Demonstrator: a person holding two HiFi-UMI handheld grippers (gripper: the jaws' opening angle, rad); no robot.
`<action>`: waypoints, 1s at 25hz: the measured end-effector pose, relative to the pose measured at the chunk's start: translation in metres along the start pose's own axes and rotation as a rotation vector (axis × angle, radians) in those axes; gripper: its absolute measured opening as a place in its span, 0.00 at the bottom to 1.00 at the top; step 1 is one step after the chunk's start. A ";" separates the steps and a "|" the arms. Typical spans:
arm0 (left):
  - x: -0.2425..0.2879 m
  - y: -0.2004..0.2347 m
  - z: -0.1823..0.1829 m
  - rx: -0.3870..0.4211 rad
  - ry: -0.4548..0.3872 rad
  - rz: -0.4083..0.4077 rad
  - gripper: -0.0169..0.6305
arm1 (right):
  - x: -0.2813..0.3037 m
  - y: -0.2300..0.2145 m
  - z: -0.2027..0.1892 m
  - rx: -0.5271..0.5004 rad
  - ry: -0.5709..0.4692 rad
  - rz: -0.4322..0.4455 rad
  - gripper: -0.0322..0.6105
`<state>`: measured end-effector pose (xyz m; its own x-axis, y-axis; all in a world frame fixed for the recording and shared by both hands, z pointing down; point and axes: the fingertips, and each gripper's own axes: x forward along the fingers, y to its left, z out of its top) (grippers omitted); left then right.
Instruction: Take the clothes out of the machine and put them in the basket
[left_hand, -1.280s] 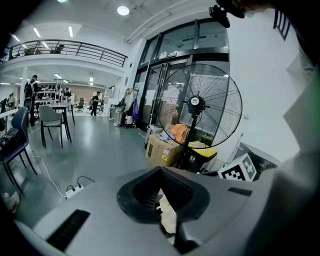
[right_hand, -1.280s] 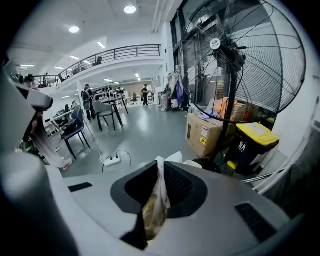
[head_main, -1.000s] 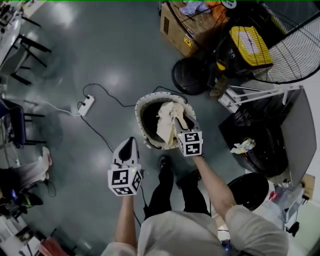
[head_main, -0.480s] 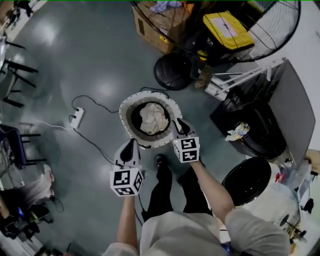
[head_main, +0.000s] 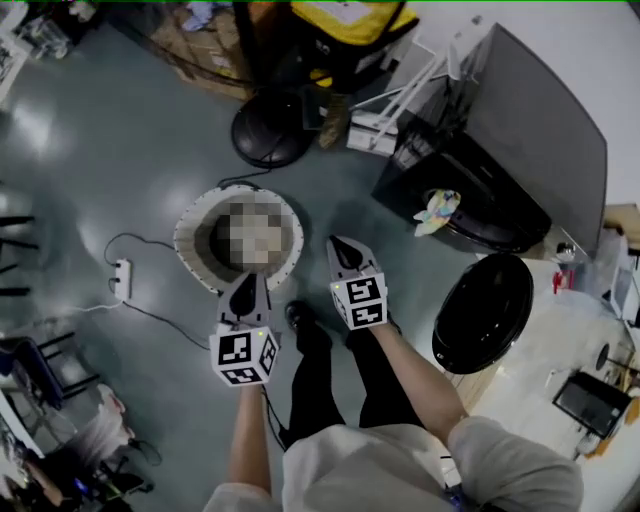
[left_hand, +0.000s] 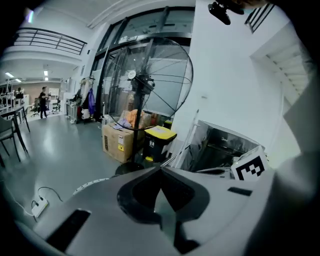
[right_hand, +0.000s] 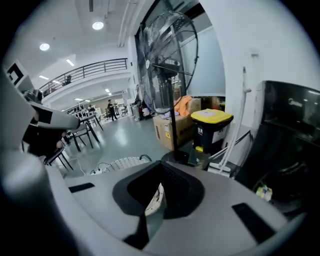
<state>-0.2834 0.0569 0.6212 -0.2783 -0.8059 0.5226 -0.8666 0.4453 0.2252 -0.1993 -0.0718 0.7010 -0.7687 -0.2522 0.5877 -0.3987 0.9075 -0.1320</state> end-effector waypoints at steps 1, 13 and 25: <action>0.009 -0.012 -0.001 0.013 0.004 -0.017 0.05 | -0.006 -0.015 -0.006 0.012 0.000 -0.020 0.09; 0.110 -0.184 -0.045 0.111 0.067 -0.243 0.05 | -0.101 -0.213 -0.106 0.147 0.014 -0.302 0.09; 0.177 -0.272 -0.118 0.203 0.134 -0.376 0.05 | -0.135 -0.314 -0.209 0.265 0.025 -0.479 0.09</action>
<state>-0.0480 -0.1605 0.7496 0.1164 -0.8333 0.5404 -0.9648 0.0344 0.2608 0.1339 -0.2525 0.8295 -0.4596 -0.6056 0.6496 -0.8159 0.5769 -0.0394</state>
